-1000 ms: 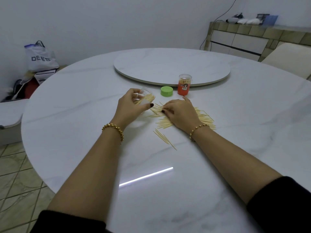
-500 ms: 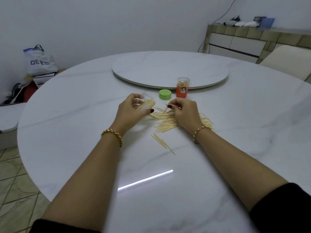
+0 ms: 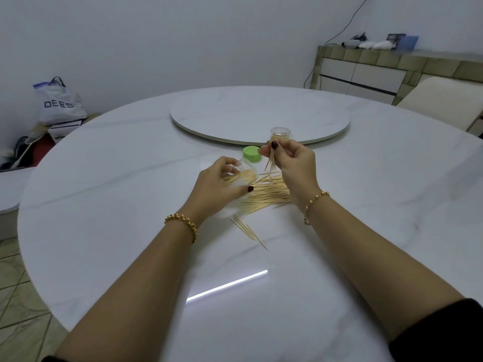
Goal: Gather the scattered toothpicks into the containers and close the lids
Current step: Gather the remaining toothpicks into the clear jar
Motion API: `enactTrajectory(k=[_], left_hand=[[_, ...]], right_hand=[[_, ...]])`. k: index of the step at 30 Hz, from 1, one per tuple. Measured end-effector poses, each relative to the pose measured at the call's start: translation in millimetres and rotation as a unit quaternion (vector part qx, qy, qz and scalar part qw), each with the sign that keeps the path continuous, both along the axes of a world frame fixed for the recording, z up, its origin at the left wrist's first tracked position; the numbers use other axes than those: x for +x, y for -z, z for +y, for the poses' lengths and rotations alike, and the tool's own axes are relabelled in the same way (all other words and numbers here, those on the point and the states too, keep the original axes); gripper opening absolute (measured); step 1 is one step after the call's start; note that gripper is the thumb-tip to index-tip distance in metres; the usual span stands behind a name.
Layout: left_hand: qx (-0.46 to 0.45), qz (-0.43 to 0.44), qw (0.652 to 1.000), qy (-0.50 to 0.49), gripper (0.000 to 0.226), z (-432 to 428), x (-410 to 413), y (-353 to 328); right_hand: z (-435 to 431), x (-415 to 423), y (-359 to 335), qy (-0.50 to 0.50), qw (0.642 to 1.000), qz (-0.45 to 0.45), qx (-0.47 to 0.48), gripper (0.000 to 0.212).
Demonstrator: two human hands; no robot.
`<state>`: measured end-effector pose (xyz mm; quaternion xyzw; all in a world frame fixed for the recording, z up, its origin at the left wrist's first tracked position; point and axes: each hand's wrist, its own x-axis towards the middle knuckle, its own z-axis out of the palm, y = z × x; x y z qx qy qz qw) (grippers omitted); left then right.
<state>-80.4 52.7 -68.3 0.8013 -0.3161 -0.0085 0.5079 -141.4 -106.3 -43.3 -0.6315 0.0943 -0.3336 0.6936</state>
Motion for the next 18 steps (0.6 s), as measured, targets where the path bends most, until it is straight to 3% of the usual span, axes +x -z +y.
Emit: enactTrajectory(k=[7, 12, 18], left_hand=[[0.012, -0.009, 1.0, 0.008, 0.054, -2.0, -1.4, -0.7], [0.001, -0.007, 1.0, 0.008, 0.055, -3.0, -1.4, -0.8], [-0.014, -0.005, 1.0, -0.002, 0.052, 0.0, -0.1, -2.4]], right_hand=[[8.8, -0.4, -15.3, -0.059, 0.99, -0.045, 0.12, 0.016], [15.5, 1.2, -16.5, -0.088, 0.977, -0.058, 0.184, 0.008], [22.8, 5.5, 3.1, -0.079, 0.986, -0.031, 0.145, 0.007]])
